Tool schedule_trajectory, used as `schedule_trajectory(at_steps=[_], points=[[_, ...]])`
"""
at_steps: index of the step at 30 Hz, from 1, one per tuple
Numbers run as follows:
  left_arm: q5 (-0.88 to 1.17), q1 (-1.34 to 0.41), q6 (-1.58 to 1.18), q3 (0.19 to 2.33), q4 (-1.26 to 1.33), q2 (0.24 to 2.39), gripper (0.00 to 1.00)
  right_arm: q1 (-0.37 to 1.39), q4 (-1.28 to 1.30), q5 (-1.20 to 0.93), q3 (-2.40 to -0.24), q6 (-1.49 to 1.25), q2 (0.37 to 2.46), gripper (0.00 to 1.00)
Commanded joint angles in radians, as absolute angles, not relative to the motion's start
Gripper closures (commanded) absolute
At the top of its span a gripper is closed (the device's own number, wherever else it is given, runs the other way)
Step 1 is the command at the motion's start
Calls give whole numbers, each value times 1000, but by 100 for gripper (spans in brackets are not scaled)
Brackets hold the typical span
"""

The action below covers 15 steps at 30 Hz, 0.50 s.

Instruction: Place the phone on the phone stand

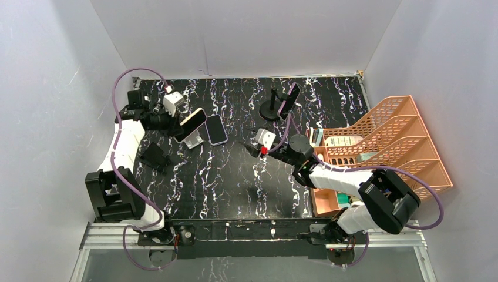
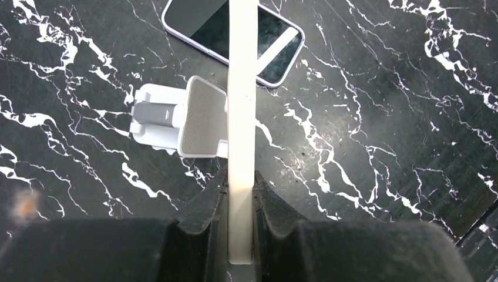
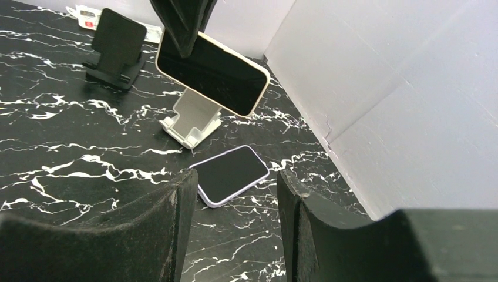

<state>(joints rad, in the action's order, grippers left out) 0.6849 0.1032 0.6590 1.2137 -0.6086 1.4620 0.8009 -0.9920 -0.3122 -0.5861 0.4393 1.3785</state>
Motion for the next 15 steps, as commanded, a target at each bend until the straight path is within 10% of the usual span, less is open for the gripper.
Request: schedule_trajectory(at_steps=[1, 15], points=[[776, 117, 720, 1181, -634, 1385, 100, 826, -1055, -293, -582, 470, 1369, 40], [848, 158, 774, 1051, -551, 1421, 100, 861, -1057, -270, -575, 498, 1376, 40]])
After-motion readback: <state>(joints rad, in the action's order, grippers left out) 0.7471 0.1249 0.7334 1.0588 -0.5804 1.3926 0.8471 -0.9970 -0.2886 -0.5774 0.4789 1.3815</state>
